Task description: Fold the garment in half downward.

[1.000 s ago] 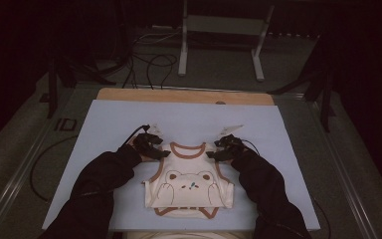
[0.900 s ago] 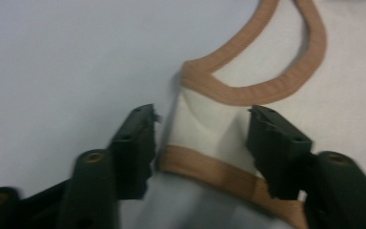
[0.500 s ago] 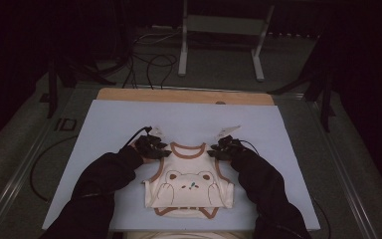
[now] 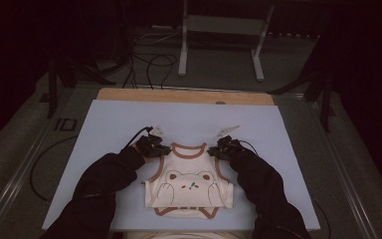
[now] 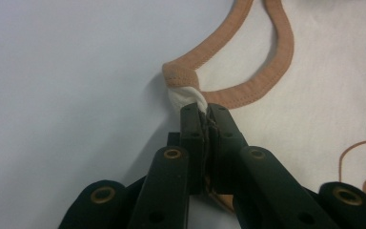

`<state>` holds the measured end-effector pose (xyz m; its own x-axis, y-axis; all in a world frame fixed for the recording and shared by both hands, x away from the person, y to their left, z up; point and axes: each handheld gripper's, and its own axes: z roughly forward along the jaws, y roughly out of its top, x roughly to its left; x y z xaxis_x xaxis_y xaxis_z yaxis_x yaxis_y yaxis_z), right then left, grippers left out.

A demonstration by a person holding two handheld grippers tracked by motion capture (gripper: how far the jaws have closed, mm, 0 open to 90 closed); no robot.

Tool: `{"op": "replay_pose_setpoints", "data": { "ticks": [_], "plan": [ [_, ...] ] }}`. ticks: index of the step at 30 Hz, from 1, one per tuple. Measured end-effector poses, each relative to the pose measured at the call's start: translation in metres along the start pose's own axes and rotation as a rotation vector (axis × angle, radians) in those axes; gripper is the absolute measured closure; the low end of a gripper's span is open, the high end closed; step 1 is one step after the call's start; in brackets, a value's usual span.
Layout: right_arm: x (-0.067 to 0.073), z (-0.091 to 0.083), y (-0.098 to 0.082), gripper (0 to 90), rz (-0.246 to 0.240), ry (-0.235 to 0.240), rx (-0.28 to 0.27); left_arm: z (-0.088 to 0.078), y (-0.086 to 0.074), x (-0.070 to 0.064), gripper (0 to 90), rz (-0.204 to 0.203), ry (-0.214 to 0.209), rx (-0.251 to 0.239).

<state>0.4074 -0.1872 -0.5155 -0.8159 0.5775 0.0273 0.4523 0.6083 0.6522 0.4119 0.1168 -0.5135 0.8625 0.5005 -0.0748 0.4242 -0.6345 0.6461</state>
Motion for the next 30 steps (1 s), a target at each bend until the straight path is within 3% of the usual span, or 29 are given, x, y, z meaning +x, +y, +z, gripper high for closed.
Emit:
{"op": "replay_pose_setpoints", "data": {
  "ticks": [6, 18, 30],
  "plan": [
    [-0.003, -0.009, 0.002, 83.2, 0.024, 0.001, -0.023, -0.008, 0.004, 0.001, 87.5, -0.006, -0.001, -0.029],
    [-0.002, -0.028, 0.014, 83.2, -0.002, -0.009, -0.070, -0.026, 0.013, 0.000, 87.5, -0.008, 0.004, -0.086],
    [0.000, -0.050, 0.027, 83.2, -0.013, -0.027, -0.122, -0.052, 0.030, -0.004, 87.4, 0.029, 0.026, -0.137]
  ]
}}
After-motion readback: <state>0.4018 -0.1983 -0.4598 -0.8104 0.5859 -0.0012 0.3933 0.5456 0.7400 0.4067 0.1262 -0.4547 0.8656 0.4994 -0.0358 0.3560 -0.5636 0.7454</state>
